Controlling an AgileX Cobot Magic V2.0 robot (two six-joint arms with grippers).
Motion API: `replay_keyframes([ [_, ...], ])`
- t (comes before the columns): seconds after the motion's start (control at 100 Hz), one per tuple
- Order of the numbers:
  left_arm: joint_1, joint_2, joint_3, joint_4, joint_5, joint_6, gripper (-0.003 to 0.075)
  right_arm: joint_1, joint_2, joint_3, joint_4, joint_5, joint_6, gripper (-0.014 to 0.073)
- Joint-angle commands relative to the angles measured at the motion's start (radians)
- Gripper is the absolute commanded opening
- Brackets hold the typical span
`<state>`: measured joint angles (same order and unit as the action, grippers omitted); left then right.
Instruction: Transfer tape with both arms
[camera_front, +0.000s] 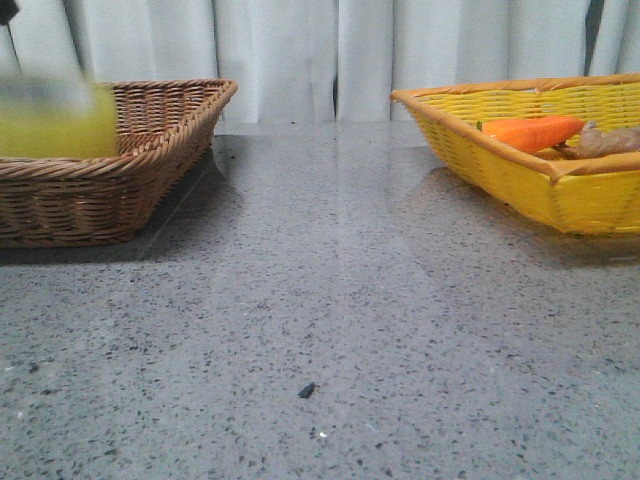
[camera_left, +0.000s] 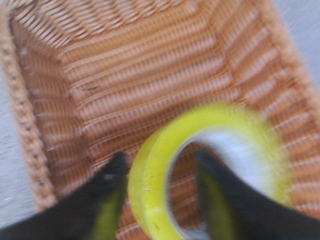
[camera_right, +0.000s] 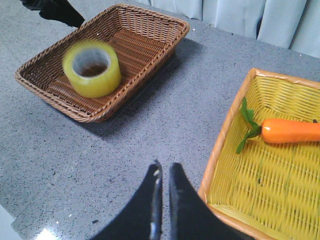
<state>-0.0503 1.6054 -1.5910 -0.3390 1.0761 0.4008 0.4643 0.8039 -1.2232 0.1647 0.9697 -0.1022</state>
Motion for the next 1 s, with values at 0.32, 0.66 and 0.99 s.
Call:
replay_keyframes([
  [0.32,-0.077,-0.447,0.267,-0.193,-0.432,0.03,0.0111,-0.004,-0.3,0.074,-0.151,-0.143,-0.011,-0.0056],
  [0.66,-0.191,-1.037,0.957,-0.202,-0.779,0.056,-0.0021,-0.004,-0.733,0.481,-0.364,-0.374,-0.011,-0.0056],
  [0.99,-0.189,-1.218,1.097,-0.209,-0.816,0.047,-0.0021,-0.004,-0.793,0.612,-0.364,-0.421,-0.011,-0.0056],
])
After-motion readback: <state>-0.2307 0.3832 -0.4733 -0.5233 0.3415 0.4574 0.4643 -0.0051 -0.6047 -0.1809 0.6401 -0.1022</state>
